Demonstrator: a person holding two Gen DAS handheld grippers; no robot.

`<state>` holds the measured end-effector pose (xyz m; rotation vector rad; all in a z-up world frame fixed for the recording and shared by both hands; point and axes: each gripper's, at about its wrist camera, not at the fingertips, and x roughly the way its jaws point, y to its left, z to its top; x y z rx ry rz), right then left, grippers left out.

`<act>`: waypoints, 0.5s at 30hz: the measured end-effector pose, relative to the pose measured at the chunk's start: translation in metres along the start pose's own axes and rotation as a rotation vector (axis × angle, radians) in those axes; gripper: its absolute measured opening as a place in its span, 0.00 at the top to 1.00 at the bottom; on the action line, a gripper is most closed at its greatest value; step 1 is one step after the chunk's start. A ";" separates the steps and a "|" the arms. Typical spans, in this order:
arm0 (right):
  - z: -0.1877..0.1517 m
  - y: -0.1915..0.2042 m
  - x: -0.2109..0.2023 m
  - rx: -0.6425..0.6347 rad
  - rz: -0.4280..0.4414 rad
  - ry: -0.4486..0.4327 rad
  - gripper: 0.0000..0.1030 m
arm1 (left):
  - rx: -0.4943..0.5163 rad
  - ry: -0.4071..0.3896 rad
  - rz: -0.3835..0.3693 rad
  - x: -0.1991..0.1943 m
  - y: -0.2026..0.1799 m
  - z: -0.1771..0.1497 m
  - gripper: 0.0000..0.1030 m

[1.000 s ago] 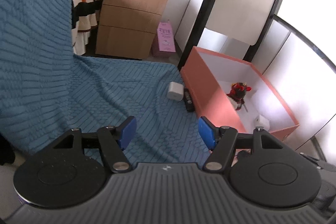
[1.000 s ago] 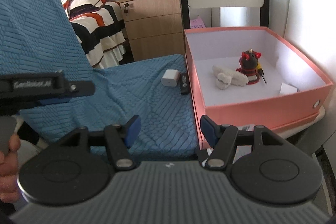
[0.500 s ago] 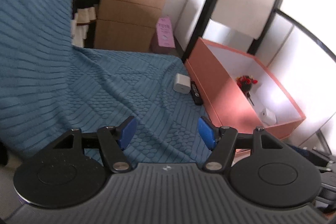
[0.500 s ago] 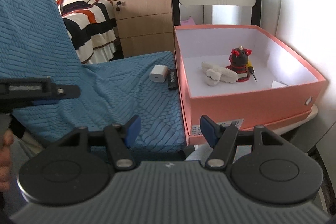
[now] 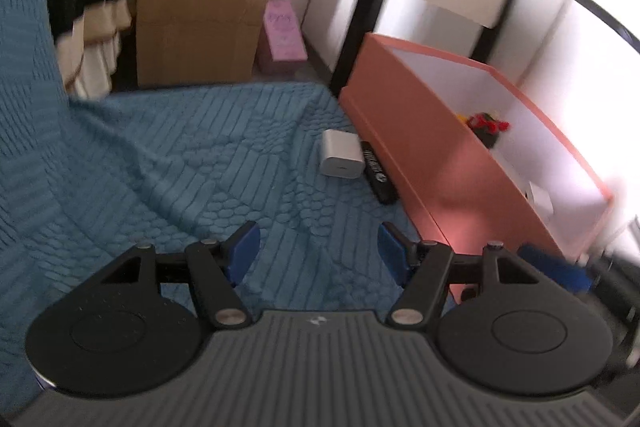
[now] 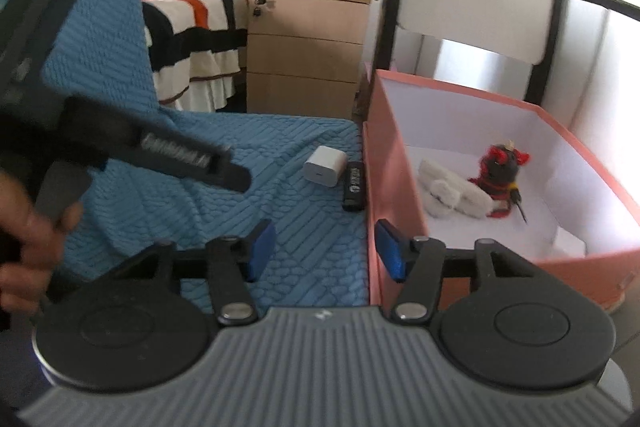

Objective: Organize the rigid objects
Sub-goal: 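Grasp white charger with left tool while right tool grasps black USB stick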

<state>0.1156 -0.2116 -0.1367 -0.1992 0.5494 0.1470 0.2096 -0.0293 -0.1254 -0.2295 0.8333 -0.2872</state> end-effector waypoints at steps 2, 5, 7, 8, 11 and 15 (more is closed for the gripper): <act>0.000 0.004 0.011 -0.019 -0.002 0.012 0.54 | -0.052 0.010 -0.022 0.014 0.009 0.008 0.32; 0.002 0.015 0.023 -0.080 -0.029 -0.013 0.58 | -0.080 0.013 -0.057 0.031 0.016 0.021 0.32; 0.005 0.017 0.035 -0.092 -0.030 -0.004 0.65 | -0.073 0.017 -0.065 0.043 0.017 0.030 0.33; 0.006 0.020 0.040 -0.106 -0.046 -0.003 0.66 | -0.071 0.022 -0.066 0.049 0.017 0.035 0.33; 0.008 0.026 0.056 -0.136 -0.068 -0.001 0.66 | -0.060 0.017 -0.085 0.063 0.020 0.049 0.33; 0.009 0.031 0.085 -0.162 -0.118 0.047 0.72 | -0.056 0.044 -0.100 0.086 0.025 0.063 0.34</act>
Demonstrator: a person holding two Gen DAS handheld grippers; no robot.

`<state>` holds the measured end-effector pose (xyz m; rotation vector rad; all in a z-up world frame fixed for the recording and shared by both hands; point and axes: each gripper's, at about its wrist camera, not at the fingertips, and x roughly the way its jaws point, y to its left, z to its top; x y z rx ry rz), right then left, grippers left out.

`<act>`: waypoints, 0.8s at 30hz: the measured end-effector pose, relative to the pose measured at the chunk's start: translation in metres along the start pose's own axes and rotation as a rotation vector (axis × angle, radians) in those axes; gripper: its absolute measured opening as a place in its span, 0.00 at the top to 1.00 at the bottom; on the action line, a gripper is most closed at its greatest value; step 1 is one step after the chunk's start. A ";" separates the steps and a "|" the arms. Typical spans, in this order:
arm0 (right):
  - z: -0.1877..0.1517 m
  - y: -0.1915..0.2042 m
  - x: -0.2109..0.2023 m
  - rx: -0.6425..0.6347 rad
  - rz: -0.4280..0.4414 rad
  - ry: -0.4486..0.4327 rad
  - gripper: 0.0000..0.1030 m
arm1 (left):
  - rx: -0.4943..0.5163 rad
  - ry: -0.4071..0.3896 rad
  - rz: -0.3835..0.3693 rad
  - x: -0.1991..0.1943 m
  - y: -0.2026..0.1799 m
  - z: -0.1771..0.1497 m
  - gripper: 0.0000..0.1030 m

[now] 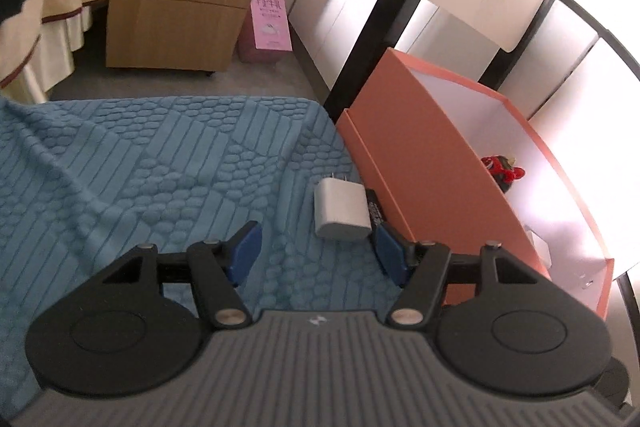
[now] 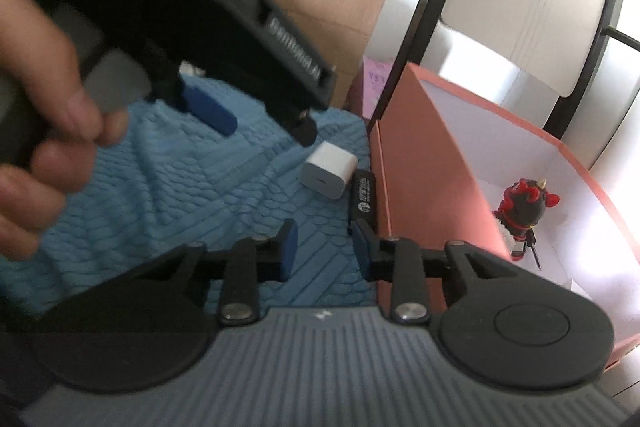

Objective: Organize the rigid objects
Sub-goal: 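Grasp white charger with left tool while right tool grasps black USB stick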

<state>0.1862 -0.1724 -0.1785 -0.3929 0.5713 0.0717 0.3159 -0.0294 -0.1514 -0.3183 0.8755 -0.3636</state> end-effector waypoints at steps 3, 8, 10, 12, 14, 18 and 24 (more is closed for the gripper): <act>0.001 0.006 0.021 -0.029 -0.056 0.038 0.73 | 0.001 0.024 -0.033 0.014 0.002 0.010 0.37; 0.001 0.012 0.048 -0.073 -0.142 0.080 0.76 | 0.029 0.057 -0.070 0.036 0.001 0.024 0.39; 0.001 0.015 0.053 -0.095 -0.164 0.083 0.76 | 0.037 0.072 -0.081 0.045 0.000 0.028 0.40; 0.001 0.019 0.057 -0.123 -0.175 0.080 0.77 | 0.054 0.081 -0.079 0.051 -0.002 0.030 0.40; 0.000 0.023 0.059 -0.153 -0.191 0.080 0.77 | 0.060 0.089 -0.084 0.056 -0.003 0.031 0.40; -0.003 0.025 0.066 -0.178 -0.216 0.098 0.81 | 0.051 0.097 -0.085 0.061 -0.002 0.033 0.41; -0.004 0.034 0.073 -0.247 -0.233 0.100 0.87 | 0.046 0.106 -0.077 0.066 0.000 0.035 0.41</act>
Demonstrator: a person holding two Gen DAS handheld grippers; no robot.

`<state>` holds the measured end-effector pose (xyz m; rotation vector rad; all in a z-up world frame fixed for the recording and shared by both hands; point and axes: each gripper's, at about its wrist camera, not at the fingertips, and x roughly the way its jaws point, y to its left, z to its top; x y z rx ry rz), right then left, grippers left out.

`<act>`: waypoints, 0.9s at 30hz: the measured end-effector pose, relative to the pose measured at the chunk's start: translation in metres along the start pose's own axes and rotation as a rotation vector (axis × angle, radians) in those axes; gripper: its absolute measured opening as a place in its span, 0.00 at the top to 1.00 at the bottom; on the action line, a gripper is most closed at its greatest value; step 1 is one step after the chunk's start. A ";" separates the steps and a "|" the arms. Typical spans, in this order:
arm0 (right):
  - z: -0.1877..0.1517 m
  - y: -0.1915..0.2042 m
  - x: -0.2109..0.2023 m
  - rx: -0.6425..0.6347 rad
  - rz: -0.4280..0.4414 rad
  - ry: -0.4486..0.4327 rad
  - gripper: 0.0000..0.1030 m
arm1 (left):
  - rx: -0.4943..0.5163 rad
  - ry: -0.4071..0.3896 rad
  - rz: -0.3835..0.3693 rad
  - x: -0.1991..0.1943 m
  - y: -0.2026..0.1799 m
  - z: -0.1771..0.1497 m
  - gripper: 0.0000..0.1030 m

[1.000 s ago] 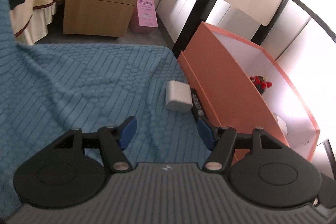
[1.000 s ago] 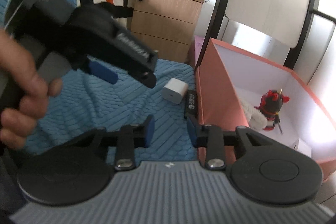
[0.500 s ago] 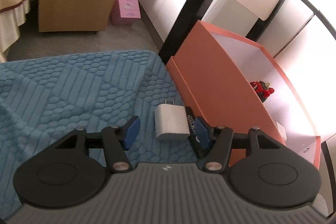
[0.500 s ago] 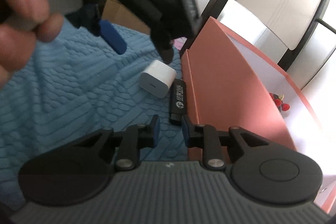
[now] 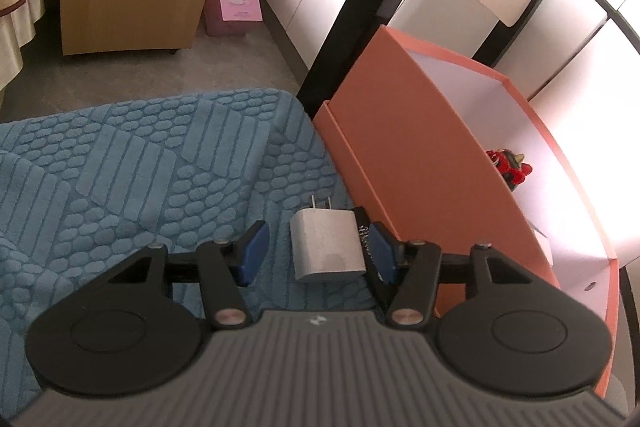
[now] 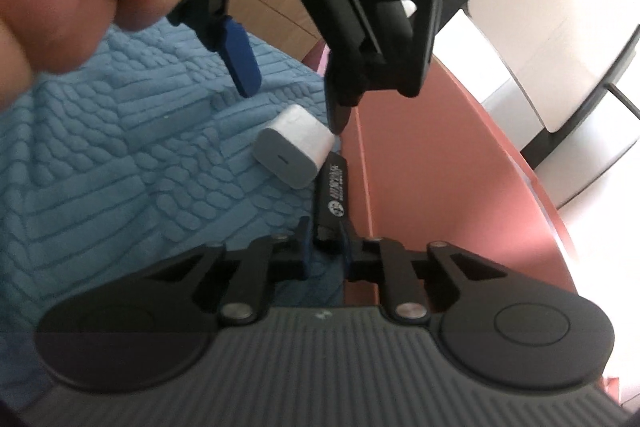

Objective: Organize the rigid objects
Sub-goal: 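Grasp white charger with left tool while right tool grasps black USB stick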

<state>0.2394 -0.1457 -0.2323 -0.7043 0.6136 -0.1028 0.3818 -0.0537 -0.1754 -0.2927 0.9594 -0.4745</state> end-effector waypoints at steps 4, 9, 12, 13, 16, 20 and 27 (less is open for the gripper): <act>0.002 0.002 -0.007 0.001 0.007 -0.002 0.97 | 0.001 0.003 -0.001 0.001 0.000 -0.001 0.41; 0.004 -0.004 -0.016 0.038 0.033 -0.008 0.97 | 0.010 0.013 0.006 0.007 -0.003 -0.003 0.41; 0.003 -0.007 -0.019 0.060 0.060 0.000 0.97 | 0.031 0.010 0.014 0.011 -0.007 -0.005 0.41; 0.003 -0.007 -0.021 0.062 0.065 -0.003 0.97 | 0.039 0.009 0.018 0.014 -0.008 -0.004 0.41; 0.004 -0.010 -0.029 0.068 0.083 -0.008 0.97 | 0.056 0.018 0.032 0.023 -0.013 -0.004 0.41; 0.002 -0.014 -0.039 0.070 0.112 -0.012 0.97 | 0.088 0.023 0.052 0.030 -0.021 -0.008 0.41; -0.002 -0.023 -0.044 0.064 0.152 -0.015 0.97 | 0.120 0.005 0.099 0.033 -0.026 -0.011 0.48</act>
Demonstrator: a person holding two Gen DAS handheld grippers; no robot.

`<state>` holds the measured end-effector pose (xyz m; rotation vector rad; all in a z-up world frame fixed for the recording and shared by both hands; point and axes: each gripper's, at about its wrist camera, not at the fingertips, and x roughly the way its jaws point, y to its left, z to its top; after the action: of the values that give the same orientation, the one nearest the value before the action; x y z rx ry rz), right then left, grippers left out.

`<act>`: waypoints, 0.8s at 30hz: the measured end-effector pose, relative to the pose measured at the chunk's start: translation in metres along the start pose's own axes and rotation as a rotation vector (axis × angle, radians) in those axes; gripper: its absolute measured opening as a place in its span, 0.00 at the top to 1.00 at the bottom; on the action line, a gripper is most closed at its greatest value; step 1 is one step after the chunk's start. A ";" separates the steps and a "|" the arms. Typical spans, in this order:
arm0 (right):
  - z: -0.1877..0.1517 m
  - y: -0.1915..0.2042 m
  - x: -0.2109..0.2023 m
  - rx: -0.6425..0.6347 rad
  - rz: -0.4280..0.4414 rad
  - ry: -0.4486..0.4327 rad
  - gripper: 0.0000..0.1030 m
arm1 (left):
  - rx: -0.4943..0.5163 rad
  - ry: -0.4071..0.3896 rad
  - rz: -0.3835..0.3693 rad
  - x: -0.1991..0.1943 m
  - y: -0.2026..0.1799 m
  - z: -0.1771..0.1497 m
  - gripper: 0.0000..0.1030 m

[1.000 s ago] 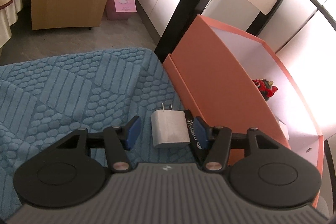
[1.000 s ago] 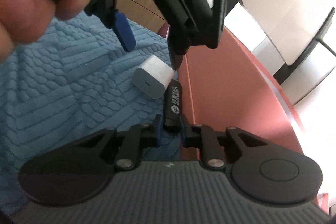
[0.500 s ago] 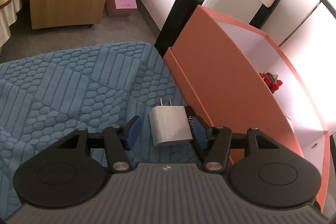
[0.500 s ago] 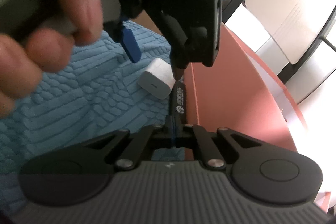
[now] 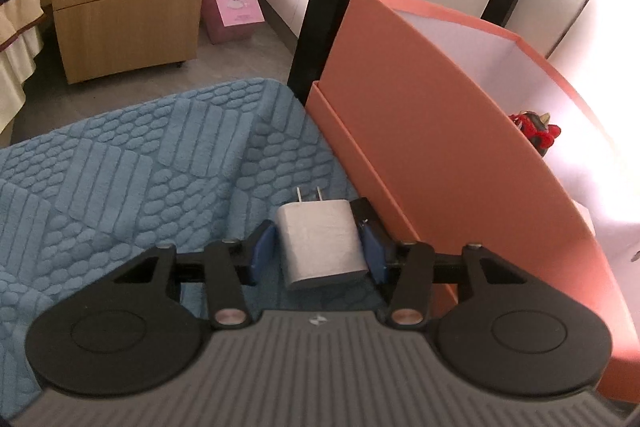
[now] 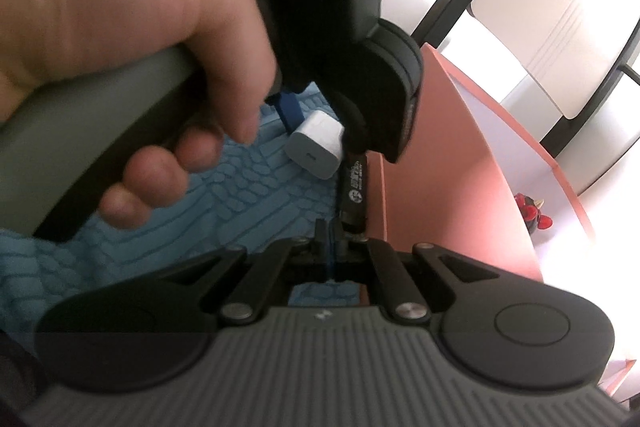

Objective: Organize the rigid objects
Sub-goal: 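Grasp white charger with left tool while right tool grasps black USB stick, then lift charger with left tool while right tool lifts USB stick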

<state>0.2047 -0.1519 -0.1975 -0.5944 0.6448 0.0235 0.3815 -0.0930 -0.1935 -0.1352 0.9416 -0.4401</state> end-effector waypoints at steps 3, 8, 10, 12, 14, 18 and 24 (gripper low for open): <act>0.001 -0.007 0.000 -0.001 0.012 -0.007 0.97 | -0.012 0.001 0.006 -0.003 0.002 -0.002 0.49; 0.003 -0.017 -0.012 0.005 0.057 -0.032 0.97 | -0.033 0.010 0.020 -0.013 0.008 -0.009 0.50; 0.005 -0.021 -0.017 -0.011 0.086 -0.040 0.97 | -0.042 0.012 0.028 -0.019 0.012 -0.013 0.50; 0.007 -0.031 -0.021 0.007 0.137 -0.035 0.97 | -0.055 0.012 0.037 -0.024 0.017 -0.017 0.50; 0.010 -0.042 -0.026 0.010 0.194 -0.029 0.97 | -0.075 0.010 0.042 -0.030 0.023 -0.021 0.50; 0.024 -0.077 -0.031 0.001 0.321 -0.028 0.96 | -0.137 0.008 0.048 -0.041 0.032 -0.027 0.50; 0.063 -0.107 -0.030 -0.199 0.408 -0.065 0.94 | -0.190 0.022 0.061 -0.051 0.035 -0.035 0.50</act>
<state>0.2370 -0.2033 -0.0854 -0.6421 0.6969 0.4918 0.3383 -0.0367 -0.1860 -0.2741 1.0056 -0.2953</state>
